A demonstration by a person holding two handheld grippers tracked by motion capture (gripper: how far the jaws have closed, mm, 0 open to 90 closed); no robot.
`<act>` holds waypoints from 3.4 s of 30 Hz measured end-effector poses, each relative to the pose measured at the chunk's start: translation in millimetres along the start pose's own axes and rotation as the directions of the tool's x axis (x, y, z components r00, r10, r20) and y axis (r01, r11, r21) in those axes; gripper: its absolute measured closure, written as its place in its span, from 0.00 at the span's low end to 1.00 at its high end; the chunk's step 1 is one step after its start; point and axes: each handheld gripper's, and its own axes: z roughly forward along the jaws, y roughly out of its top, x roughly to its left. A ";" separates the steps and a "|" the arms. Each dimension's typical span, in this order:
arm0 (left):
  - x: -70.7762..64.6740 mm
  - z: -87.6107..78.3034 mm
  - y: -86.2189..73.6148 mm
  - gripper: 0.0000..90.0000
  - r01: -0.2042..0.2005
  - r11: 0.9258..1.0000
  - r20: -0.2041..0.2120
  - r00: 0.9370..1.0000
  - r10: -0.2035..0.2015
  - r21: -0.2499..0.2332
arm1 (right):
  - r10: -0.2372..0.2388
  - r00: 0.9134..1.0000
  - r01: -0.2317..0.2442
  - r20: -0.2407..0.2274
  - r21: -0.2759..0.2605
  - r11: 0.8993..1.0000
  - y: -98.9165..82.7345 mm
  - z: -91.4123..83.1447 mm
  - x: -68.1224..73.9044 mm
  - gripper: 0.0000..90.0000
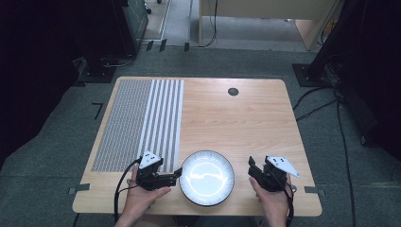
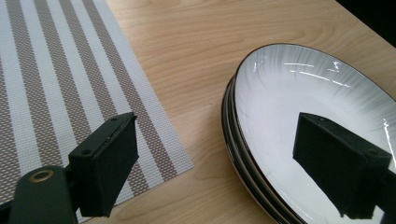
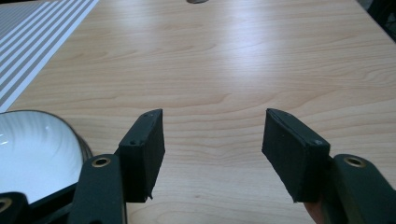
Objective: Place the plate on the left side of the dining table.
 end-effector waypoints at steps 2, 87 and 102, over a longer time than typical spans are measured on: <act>-2.7 0.7 -0.5 0.16 -0.008 1.000 0.002 1.000 0.008 0.006 | -0.010 1.000 0.010 -0.012 0.005 1.000 -1.6 0.4 5.2 0.45; -5.6 14.9 -11.2 0.72 0.006 0.991 0.142 0.990 -0.025 0.134 | 0.357 0.888 -0.276 -0.291 0.284 0.918 -32.5 10.3 35.6 0.99; 4.8 1.0 -4.8 0.79 0.055 0.995 0.099 0.993 -0.063 0.087 | 0.271 0.906 -0.198 -0.326 0.242 0.950 -40.4 17.9 57.5 0.96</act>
